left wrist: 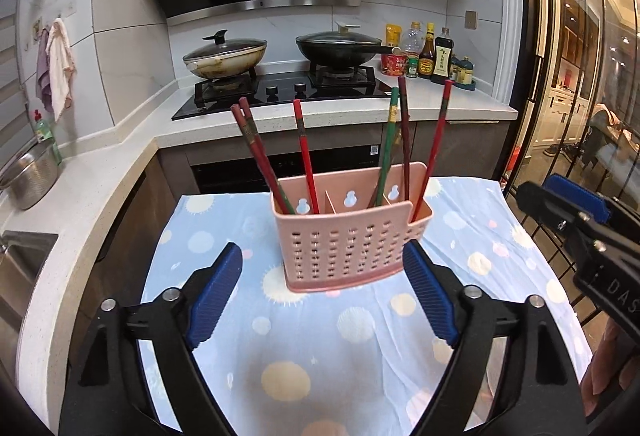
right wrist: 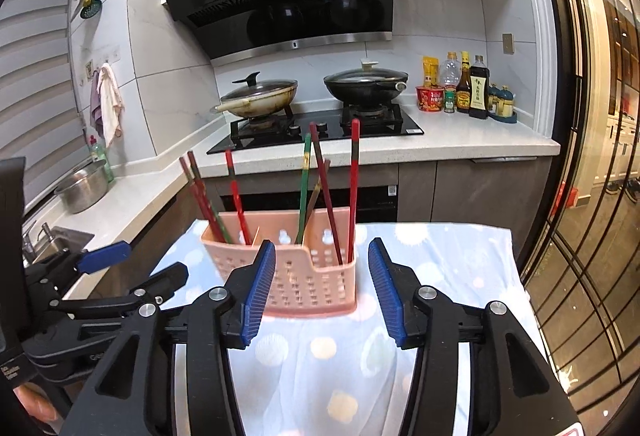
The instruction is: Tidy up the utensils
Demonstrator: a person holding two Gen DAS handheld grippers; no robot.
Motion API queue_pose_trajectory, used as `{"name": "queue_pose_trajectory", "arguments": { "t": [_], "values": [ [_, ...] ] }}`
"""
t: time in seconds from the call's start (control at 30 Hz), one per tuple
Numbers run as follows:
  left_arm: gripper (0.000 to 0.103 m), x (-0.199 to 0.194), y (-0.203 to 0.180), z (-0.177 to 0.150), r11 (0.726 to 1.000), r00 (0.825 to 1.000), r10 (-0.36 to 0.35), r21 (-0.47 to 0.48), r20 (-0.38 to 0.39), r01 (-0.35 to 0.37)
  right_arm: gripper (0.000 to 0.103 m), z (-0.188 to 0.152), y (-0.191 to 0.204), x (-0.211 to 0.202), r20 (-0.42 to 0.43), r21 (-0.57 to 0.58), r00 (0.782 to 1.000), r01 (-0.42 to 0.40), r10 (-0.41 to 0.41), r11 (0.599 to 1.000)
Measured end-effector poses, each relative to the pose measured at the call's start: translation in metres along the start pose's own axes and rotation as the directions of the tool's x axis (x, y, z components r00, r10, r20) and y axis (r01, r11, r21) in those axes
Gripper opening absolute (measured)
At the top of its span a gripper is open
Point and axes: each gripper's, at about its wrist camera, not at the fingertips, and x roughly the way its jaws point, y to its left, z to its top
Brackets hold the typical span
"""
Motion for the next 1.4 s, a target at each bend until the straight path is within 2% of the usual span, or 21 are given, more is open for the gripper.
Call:
{"name": "queue_pose_trajectory", "arguments": {
  "t": [0.13, 0.17, 0.27, 0.5, 0.7, 0.93, 1.13, 1.4],
  "values": [
    [0.087, -0.021, -0.002, -0.018, 1.000, 1.000, -0.004, 0.000, 0.009, 0.004, 0.051, -0.024, 0.010, -0.016, -0.036, -0.029, 0.999, 0.022, -0.023, 0.999],
    [0.090, -0.025, -0.002, -0.023, 1.000, 1.000, -0.004, -0.003, 0.012, 0.004, 0.055, -0.031, 0.013, -0.020, -0.038, -0.042, 0.999, 0.035, -0.037, 0.999],
    [0.091, -0.036, -0.002, -0.036, 1.000, 1.000, 0.003, -0.007, 0.008, -0.003, 0.061, -0.048, 0.021, -0.033, -0.032, -0.070, 0.996, 0.081, -0.083, 0.994],
    [0.095, -0.056, 0.000, -0.066, 1.000, 1.000, 0.006, -0.019, -0.007, -0.006, 0.073, -0.075, 0.025, -0.058, -0.055, -0.066, 0.993, 0.104, -0.108, 0.992],
    [0.096, -0.067, 0.002, -0.085, 1.000, 1.000, 0.009, -0.016, -0.019, -0.009, 0.076, -0.093, 0.030, -0.070, -0.085, -0.046, 0.990, 0.108, -0.112, 0.993],
    [0.096, -0.074, 0.003, -0.100, 1.000, 0.999, 0.010, -0.019, -0.038, -0.011, 0.081, -0.104, 0.026, -0.079, -0.097, 0.010, 0.993, 0.072, -0.071, 0.997],
    [0.096, -0.074, 0.001, -0.110, 1.000, 0.999, 0.012, -0.024, -0.049, -0.013, 0.084, -0.107, 0.031, -0.084, -0.085, -0.026, 0.988, 0.123, -0.125, 0.992],
    [0.096, -0.073, 0.002, -0.113, 0.999, 0.998, 0.006, -0.051, -0.058, -0.009, 0.084, -0.111, 0.026, -0.084, -0.086, -0.035, 0.986, 0.143, -0.145, 0.989]
  ]
}}
